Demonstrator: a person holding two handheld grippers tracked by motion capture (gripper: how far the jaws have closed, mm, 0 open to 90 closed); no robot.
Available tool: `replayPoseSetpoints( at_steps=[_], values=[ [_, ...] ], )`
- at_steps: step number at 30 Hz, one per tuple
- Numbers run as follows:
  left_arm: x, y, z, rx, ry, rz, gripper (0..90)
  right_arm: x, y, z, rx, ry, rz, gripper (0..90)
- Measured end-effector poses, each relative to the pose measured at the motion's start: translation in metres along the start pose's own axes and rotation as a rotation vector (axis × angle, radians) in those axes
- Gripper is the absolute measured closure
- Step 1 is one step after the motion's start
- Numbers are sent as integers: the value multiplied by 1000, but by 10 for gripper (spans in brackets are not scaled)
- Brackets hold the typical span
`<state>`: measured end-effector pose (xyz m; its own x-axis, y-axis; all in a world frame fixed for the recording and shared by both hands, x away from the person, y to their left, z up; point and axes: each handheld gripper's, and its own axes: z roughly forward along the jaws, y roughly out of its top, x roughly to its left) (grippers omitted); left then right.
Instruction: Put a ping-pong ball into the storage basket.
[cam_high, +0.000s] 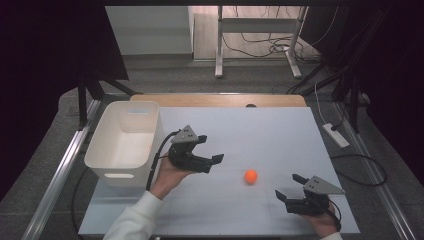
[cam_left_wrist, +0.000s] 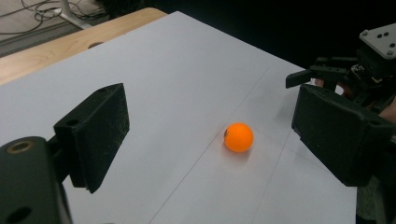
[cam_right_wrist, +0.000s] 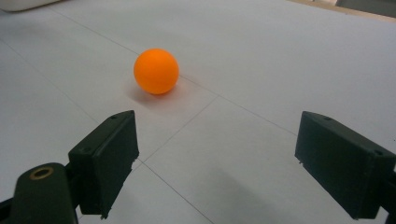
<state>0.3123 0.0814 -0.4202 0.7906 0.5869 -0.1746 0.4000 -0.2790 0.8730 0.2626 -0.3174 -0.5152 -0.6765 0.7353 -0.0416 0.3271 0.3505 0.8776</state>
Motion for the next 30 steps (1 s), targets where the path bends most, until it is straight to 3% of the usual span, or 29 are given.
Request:
replayPoseSetpoints(
  at_steps=[11, 30],
  values=[
    [-7, -2, 14, 37, -14, 42, 123, 0, 0, 0, 0, 0, -3, 132],
    [-15, -5, 42, 88, -39, 54, 124, 0, 1, 1, -2, 0, -3, 132]
  ],
)
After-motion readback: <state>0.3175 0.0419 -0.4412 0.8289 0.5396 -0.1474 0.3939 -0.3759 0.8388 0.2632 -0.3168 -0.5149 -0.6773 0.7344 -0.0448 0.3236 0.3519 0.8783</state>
